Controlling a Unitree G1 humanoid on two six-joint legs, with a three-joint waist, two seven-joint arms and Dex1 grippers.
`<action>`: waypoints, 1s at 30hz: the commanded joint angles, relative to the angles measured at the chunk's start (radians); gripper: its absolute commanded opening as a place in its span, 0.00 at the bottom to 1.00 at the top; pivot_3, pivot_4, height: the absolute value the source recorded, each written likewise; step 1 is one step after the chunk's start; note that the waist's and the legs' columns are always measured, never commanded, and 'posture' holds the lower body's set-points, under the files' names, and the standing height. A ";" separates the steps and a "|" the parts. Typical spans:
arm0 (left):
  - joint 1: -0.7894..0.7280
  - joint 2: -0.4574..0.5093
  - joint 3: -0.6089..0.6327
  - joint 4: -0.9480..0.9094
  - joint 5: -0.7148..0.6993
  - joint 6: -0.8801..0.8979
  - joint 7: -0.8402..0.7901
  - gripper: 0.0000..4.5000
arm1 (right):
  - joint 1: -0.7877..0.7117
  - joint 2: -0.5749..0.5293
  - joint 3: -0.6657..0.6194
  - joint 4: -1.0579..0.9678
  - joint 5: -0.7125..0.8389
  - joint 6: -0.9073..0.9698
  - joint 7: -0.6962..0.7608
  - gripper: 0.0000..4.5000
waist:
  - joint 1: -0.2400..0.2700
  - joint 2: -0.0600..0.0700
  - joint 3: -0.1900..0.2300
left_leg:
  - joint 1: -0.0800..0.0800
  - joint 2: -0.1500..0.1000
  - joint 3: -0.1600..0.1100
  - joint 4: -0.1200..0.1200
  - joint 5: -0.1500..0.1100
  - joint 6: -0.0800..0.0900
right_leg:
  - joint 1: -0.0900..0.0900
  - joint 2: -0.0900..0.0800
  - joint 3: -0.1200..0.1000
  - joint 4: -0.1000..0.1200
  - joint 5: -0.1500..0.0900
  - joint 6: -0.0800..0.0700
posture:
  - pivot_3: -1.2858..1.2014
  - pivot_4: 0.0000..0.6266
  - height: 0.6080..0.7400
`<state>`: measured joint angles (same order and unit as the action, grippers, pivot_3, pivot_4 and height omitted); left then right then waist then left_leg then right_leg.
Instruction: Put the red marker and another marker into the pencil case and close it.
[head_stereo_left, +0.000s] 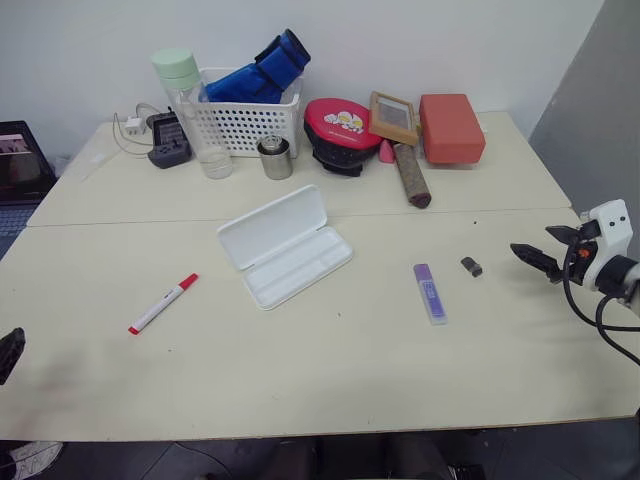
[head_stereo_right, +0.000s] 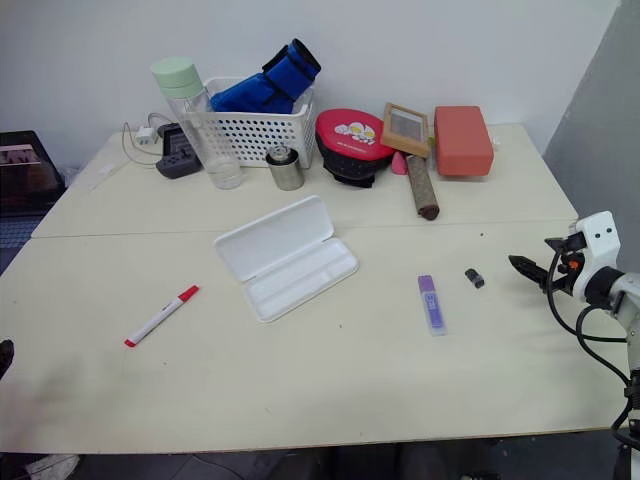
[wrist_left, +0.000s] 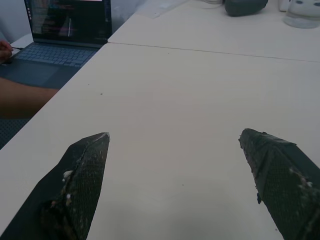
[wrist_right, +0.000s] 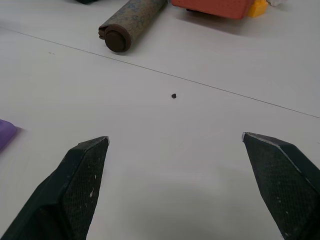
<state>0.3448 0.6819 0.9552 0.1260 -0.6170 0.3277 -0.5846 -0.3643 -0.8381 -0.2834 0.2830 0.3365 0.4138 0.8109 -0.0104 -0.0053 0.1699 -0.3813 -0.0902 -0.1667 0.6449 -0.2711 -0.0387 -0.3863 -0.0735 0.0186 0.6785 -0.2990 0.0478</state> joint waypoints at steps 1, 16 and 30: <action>-0.001 0.019 0.039 -0.020 -0.010 -0.004 0.004 0.98 | -0.025 -0.018 -0.031 0.013 -0.013 -0.032 -0.027 1.00 | 0.000 0.000 0.000 | 0.000 0.000 0.000 0.000 0.000 0.000 | 0.000 0.000 0.000 0.000 0.000 0.000 | 0.52 0.24 1.00; -0.020 0.012 0.025 -0.037 -0.001 0.012 0.044 0.98 | -0.021 -0.019 -0.033 0.006 -0.001 -0.037 -0.021 1.00 | -0.001 0.000 0.000 | 0.000 0.000 0.001 0.000 0.000 0.000 | 0.000 0.000 0.000 0.000 0.000 0.000 | 0.52 0.24 1.00; -0.019 0.004 0.028 -0.051 -0.008 0.013 0.061 0.98 | -0.037 -0.018 -0.027 0.013 0.002 -0.033 -0.015 1.00 | -0.001 0.000 0.000 | 0.000 0.000 0.000 0.000 0.000 0.000 | 0.000 0.000 0.000 0.000 0.000 0.000 | 0.52 0.24 1.00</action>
<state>0.3214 0.6808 0.9517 0.1098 -0.6182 0.3459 -0.5326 -0.3794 -0.8381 -0.2858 0.3098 0.3322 0.3974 0.7886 -0.0118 -0.0055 0.1698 -0.3812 -0.0902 -0.1662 0.6449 -0.2711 -0.0388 -0.3864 -0.0735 0.0187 0.6787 -0.2990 0.0478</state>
